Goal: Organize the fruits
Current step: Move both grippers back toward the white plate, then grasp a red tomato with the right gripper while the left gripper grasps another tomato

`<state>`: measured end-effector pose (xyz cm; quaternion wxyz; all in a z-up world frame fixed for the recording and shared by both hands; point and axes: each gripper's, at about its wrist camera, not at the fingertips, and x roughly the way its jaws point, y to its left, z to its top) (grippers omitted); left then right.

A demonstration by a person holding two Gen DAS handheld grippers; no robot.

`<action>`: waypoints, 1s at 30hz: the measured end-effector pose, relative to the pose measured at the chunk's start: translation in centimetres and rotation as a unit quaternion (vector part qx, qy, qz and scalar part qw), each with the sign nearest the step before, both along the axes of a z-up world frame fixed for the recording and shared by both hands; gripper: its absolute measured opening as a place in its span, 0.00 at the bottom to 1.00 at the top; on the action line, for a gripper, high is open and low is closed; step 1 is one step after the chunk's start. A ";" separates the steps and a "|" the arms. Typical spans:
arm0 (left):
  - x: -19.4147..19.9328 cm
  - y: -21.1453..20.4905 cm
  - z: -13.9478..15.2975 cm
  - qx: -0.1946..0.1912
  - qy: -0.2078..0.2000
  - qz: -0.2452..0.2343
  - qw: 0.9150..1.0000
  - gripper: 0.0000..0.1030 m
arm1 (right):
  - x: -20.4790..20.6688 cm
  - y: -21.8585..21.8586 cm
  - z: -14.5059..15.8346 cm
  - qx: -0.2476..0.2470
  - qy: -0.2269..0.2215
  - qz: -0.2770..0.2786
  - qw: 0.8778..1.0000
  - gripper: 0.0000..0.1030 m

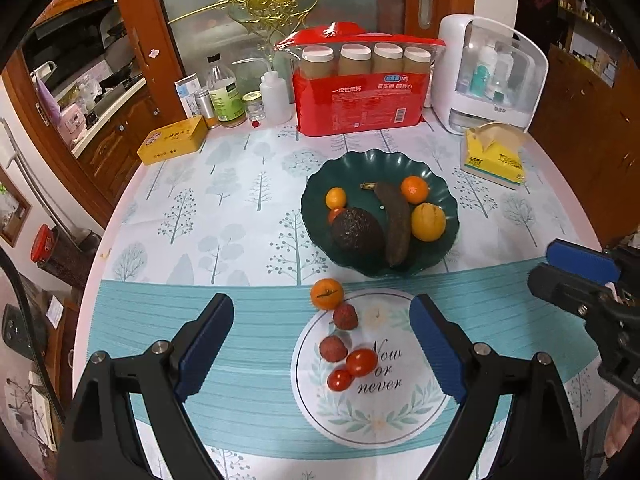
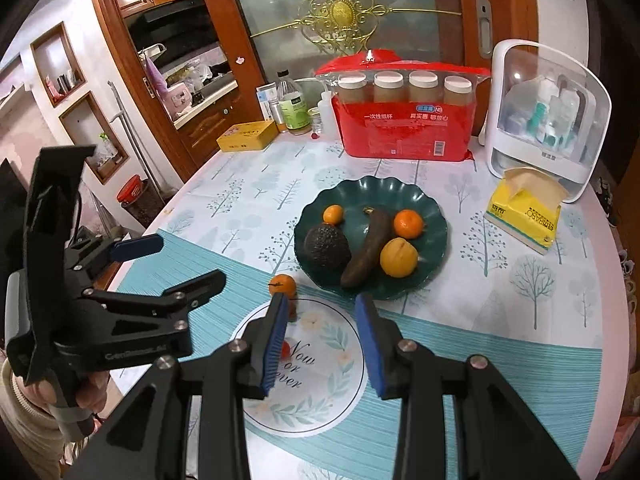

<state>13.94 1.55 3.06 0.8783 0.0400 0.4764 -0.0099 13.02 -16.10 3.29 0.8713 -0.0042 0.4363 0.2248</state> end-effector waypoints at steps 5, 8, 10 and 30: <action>-2.2 0.7 -1.2 0.014 -0.010 -0.010 1.000 0.86 | -0.8 0.5 -1.4 0.006 0.007 0.000 1.000 0.34; -3.4 1.1 -2.6 0.026 -0.020 -0.013 0.999 0.86 | -1.2 1.5 -3.0 0.003 0.012 0.001 1.000 0.35; -4.0 1.2 -3.7 0.031 -0.027 -0.015 0.999 0.86 | -1.3 2.3 -4.0 -0.002 0.016 0.006 1.000 0.35; -3.6 3.1 -16.4 -0.052 0.051 -0.024 0.997 0.80 | 1.1 6.8 -15.1 -0.008 0.106 0.049 0.993 0.35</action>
